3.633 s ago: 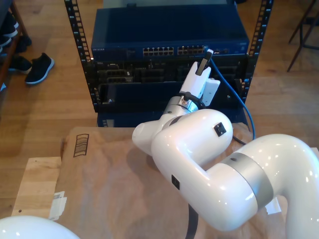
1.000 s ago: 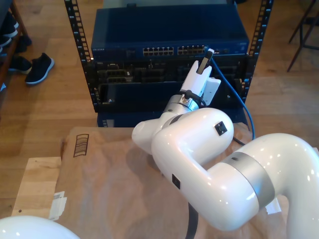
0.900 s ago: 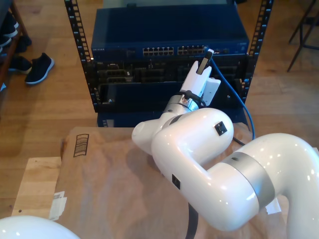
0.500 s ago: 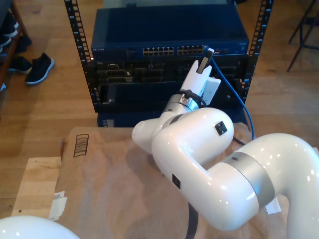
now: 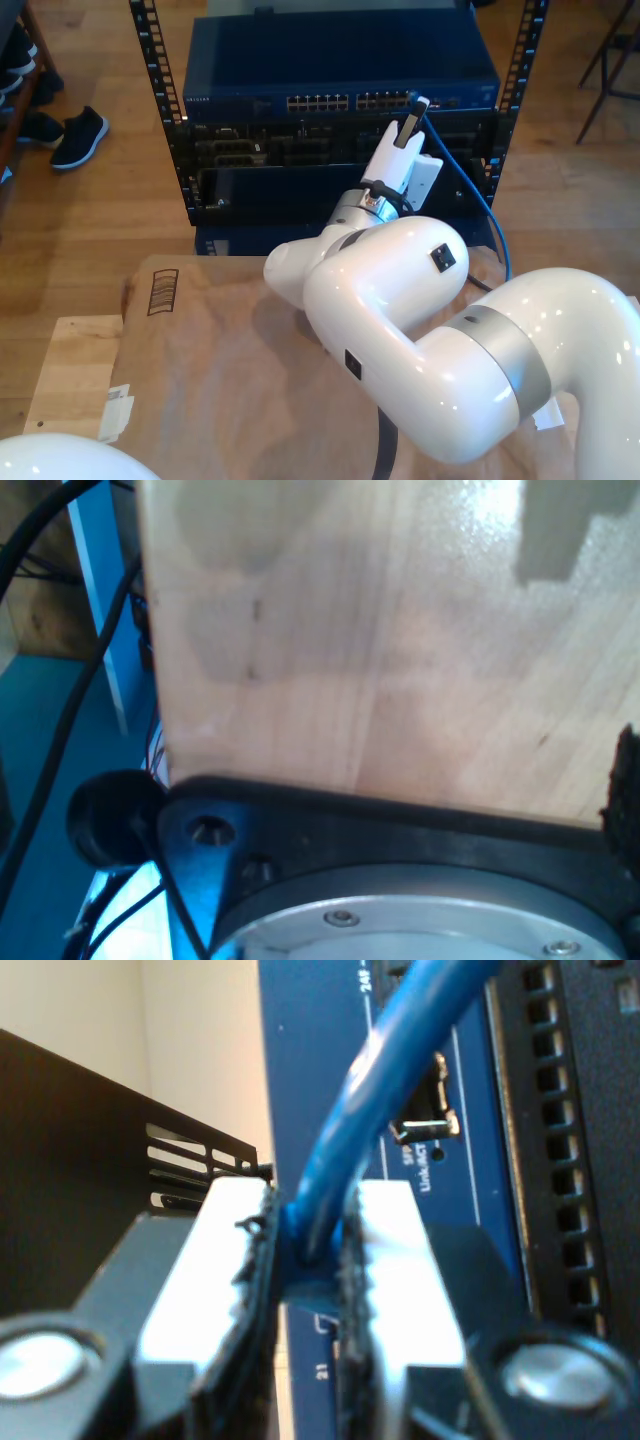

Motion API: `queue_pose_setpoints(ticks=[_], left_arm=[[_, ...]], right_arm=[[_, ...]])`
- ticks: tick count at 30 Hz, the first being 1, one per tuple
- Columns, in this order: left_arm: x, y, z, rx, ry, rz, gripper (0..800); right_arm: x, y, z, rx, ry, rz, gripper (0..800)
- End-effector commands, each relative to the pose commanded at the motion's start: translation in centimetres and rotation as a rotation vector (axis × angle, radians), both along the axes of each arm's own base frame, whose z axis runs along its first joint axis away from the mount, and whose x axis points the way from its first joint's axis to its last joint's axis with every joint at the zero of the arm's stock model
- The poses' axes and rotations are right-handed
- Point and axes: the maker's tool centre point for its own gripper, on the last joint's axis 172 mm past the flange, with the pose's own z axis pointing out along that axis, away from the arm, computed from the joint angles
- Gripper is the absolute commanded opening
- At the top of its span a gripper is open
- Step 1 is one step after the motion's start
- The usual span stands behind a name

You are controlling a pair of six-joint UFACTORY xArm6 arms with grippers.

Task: Grab the cable and plug it in

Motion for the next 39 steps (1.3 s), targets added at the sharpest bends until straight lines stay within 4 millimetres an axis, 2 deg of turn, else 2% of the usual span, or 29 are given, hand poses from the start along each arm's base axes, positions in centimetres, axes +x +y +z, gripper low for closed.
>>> queue_pose_setpoints(ticks=[11, 30, 39], left_arm=[[0.0, 0.0, 0.0, 0.0, 0.0, 0.0, 799], [0.0, 0.0, 0.0, 0.0, 0.0, 0.0, 799], [0.0, 0.0, 0.0, 0.0, 0.0, 0.0, 799]], right_arm=[[-0.2, 0.8, 0.1, 0.001, -0.001, 0.012, 0], [-0.8, 0.1, -0.1, 0.017, 0.005, -0.019, 0], [-1.2, 0.4, -0.1, 0.002, 0.007, -0.029, 0]])
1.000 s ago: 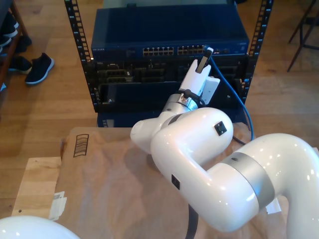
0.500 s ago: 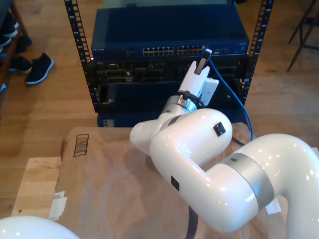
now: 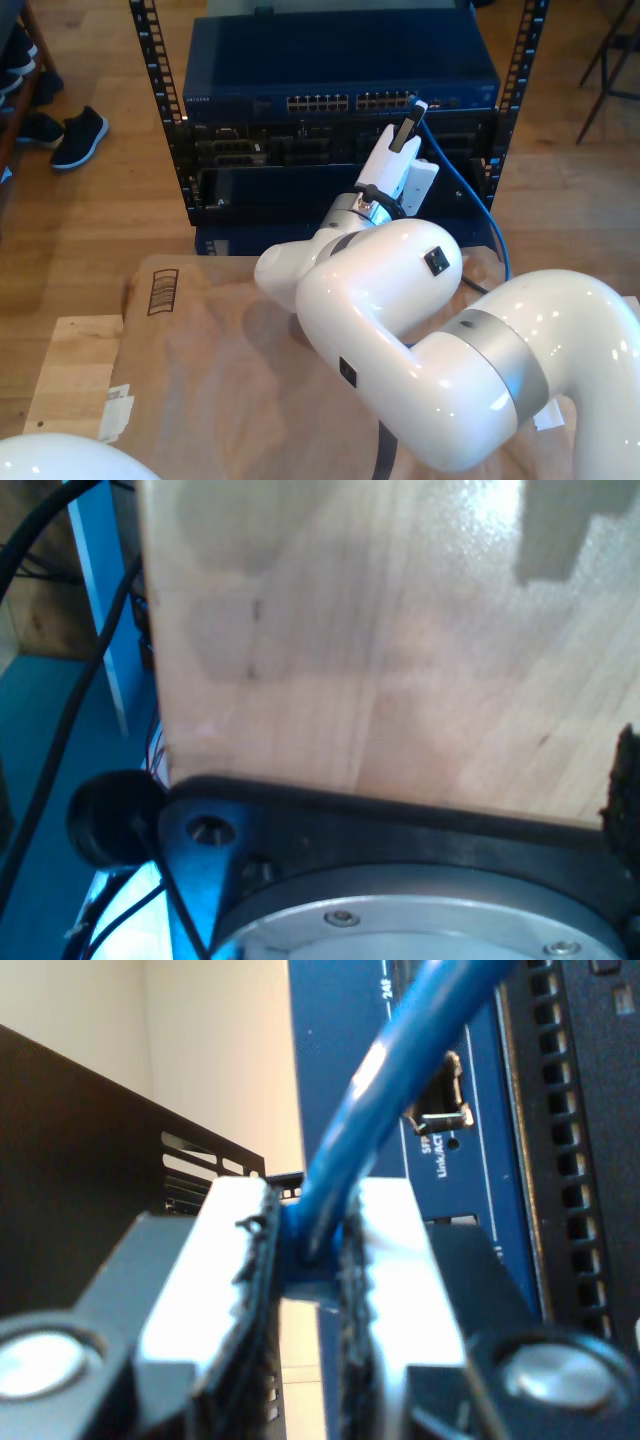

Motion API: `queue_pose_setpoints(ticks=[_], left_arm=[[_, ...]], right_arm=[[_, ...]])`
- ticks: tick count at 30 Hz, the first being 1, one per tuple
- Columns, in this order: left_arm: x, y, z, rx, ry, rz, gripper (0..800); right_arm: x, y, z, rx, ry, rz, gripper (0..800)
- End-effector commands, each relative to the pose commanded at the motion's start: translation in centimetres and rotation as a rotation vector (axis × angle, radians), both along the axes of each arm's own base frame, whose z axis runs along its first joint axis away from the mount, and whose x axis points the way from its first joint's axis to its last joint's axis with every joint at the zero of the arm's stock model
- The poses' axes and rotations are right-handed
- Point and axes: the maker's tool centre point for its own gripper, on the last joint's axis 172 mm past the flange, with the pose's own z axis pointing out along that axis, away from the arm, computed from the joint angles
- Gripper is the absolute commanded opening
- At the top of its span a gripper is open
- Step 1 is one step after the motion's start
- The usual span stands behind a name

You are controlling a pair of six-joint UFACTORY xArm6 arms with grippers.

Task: Grab the cable and plug it in

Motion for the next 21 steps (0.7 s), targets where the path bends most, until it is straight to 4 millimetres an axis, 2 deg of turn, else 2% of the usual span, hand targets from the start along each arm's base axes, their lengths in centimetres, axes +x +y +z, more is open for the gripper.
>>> queue_pose_setpoints(ticks=[21], left_arm=[[0.0, 0.0, 0.0, 0.0, 0.0, 0.0, 799]], right_arm=[[0.54, -0.08, -0.33, 0.0, -0.006, -0.005, 0]])
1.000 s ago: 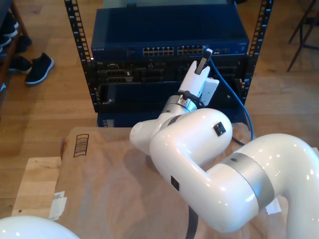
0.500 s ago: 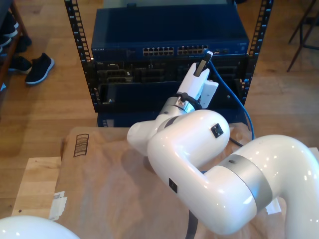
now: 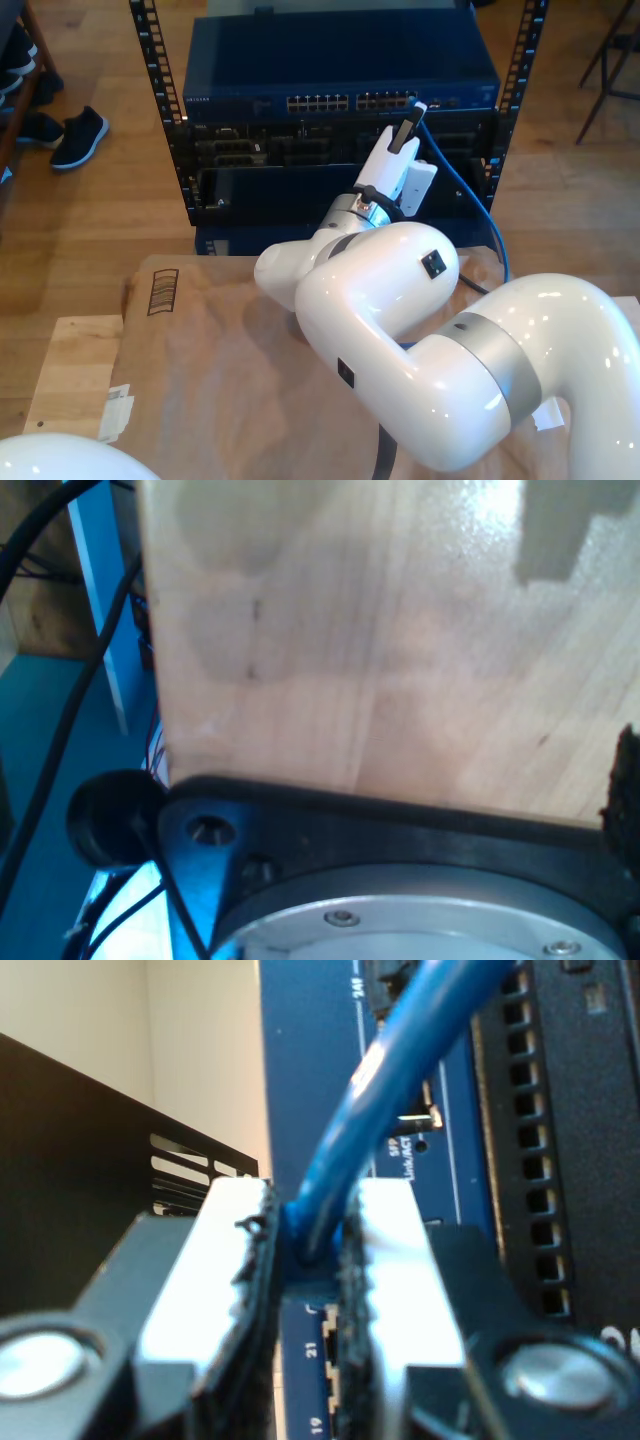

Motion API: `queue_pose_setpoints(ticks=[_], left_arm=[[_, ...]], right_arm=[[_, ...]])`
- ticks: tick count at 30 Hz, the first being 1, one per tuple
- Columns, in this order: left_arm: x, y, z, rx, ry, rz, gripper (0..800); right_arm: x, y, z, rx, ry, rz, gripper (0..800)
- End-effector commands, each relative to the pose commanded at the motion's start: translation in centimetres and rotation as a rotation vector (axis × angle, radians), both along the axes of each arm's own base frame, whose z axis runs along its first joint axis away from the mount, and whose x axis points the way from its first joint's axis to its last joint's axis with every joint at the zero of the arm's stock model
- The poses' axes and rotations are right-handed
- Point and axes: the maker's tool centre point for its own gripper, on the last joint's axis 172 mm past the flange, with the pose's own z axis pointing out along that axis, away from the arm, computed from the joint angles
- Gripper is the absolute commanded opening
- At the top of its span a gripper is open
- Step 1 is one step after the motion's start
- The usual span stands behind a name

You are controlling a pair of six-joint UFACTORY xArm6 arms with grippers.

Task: Grab the cable and plug it in

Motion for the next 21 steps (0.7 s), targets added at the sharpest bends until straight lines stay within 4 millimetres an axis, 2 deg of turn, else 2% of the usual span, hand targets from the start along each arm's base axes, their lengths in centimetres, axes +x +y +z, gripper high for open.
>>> queue_pose_setpoints(ticks=[7, 21], left_arm=[[0.0, 0.0, 0.0, 0.0, 0.0, 0.0, 799], [0.0, 0.0, 0.0, 0.0, 0.0, 0.0, 799]], right_arm=[[0.4, -0.67, 0.12, 0.007, -0.007, -0.011, 0], [0.22, -0.07, 0.21, -0.01, 0.001, -0.004, 0]])
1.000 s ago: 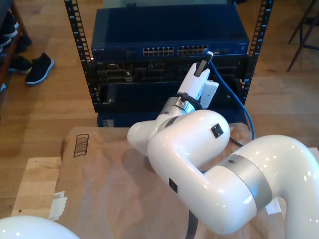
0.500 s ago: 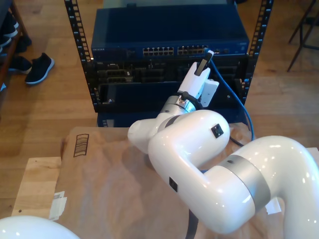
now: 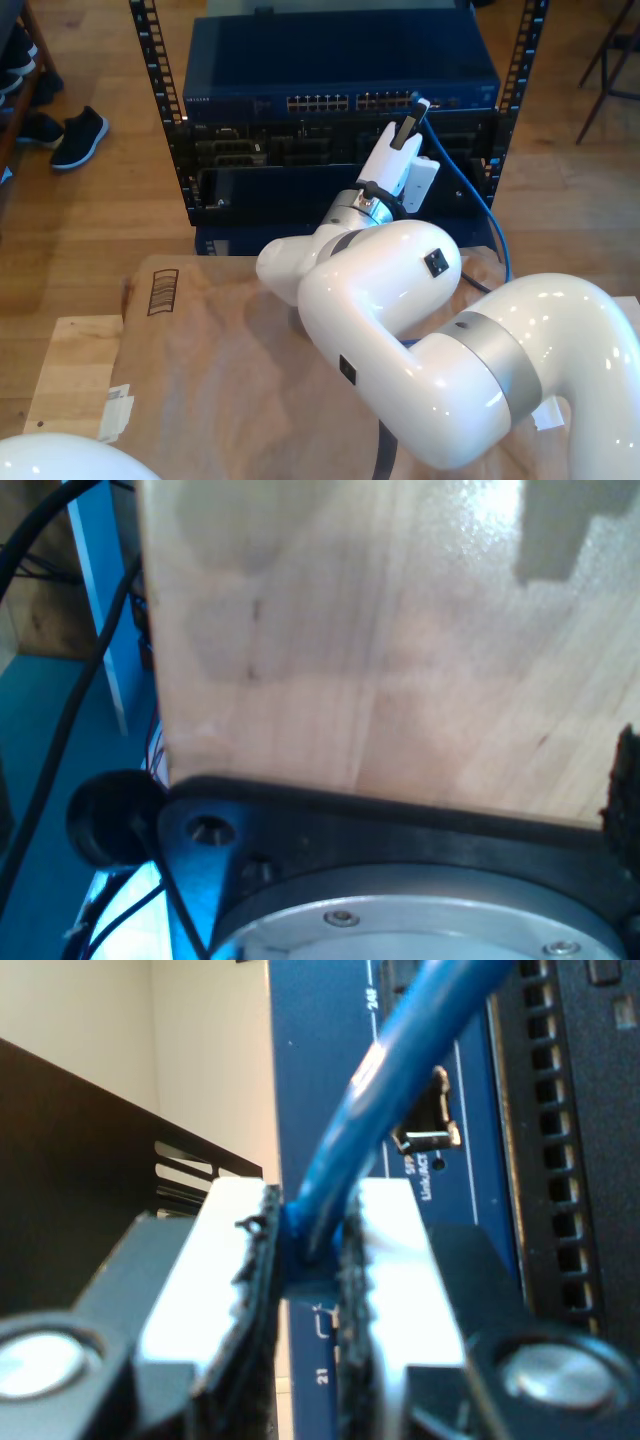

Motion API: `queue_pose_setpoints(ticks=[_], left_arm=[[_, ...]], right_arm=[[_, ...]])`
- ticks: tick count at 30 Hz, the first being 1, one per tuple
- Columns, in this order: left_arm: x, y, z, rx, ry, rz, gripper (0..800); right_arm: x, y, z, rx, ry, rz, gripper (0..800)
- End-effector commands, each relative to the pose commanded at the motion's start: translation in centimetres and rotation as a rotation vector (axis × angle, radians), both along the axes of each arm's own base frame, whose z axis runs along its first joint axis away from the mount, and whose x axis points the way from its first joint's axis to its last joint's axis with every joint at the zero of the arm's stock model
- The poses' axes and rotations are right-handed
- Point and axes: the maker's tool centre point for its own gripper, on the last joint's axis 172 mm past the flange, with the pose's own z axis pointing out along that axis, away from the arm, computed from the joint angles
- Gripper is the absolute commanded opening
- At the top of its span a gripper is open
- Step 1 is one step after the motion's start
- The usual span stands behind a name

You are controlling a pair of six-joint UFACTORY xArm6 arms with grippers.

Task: Grab the cable and plug it in

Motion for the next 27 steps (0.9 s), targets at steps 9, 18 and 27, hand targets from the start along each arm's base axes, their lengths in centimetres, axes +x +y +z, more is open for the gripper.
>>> queue_pose_setpoints(ticks=[9, 18, 27], left_arm=[[0.0, 0.0, 0.0, 0.0, 0.0, 0.0, 799], [0.0, 0.0, 0.0, 0.0, 0.0, 0.0, 799], [0.0, 0.0, 0.0, 0.0, 0.0, 0.0, 799]], right_arm=[[0.08, 0.06, -0.1, 0.002, -0.003, 0.0, 0], [0.2, 0.06, -0.49, -0.003, 0.002, 0.001, 0], [0.15, 0.08, -0.24, -0.026, 0.009, -0.003, 0]])
